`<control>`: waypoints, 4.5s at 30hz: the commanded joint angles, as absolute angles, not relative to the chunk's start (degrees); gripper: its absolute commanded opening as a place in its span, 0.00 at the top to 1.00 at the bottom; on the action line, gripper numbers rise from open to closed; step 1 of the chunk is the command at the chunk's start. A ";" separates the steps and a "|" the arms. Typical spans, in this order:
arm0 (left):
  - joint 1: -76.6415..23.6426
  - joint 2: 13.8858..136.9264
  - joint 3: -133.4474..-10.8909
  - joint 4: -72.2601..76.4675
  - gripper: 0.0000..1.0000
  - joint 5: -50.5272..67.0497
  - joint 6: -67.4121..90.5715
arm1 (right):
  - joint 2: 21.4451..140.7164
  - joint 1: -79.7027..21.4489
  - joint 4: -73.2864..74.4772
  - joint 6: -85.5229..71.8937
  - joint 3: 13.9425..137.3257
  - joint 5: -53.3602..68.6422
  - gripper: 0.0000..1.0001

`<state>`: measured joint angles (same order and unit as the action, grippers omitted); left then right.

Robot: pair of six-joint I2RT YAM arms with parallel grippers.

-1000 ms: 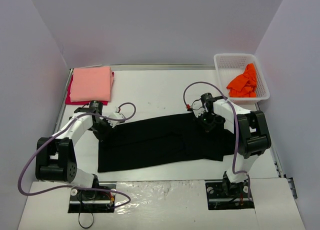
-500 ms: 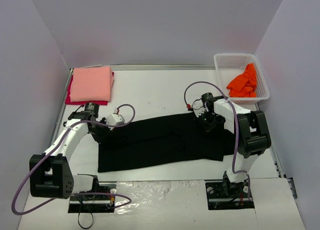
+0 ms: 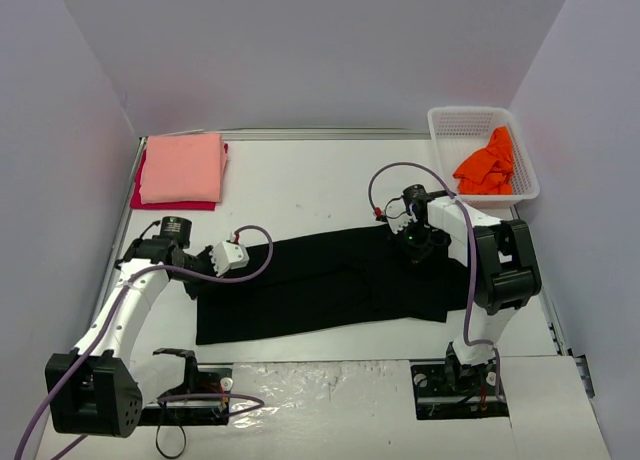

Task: Fold and stack the t-shirts
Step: Rotate the tshirt 90 degrees

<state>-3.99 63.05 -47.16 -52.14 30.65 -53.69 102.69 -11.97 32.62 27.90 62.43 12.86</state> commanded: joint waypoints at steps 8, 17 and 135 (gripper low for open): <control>-3.52 61.08 -45.36 -59.76 0.98 34.72 -64.06 | 107.22 -10.81 33.75 28.13 61.26 9.76 0.97; -3.52 61.52 -44.82 -63.28 0.98 34.72 -70.39 | 108.37 -10.55 33.92 27.95 61.35 9.58 0.97; 16.52 62.58 -58.18 -32.96 0.05 19.95 -16.88 | 125.77 -57.66 28.04 26.63 100.73 10.37 1.00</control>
<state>15.86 64.99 -58.22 -34.13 19.92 -17.76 125.25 -56.66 26.11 27.03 99.66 10.68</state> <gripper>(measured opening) 0.953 0.001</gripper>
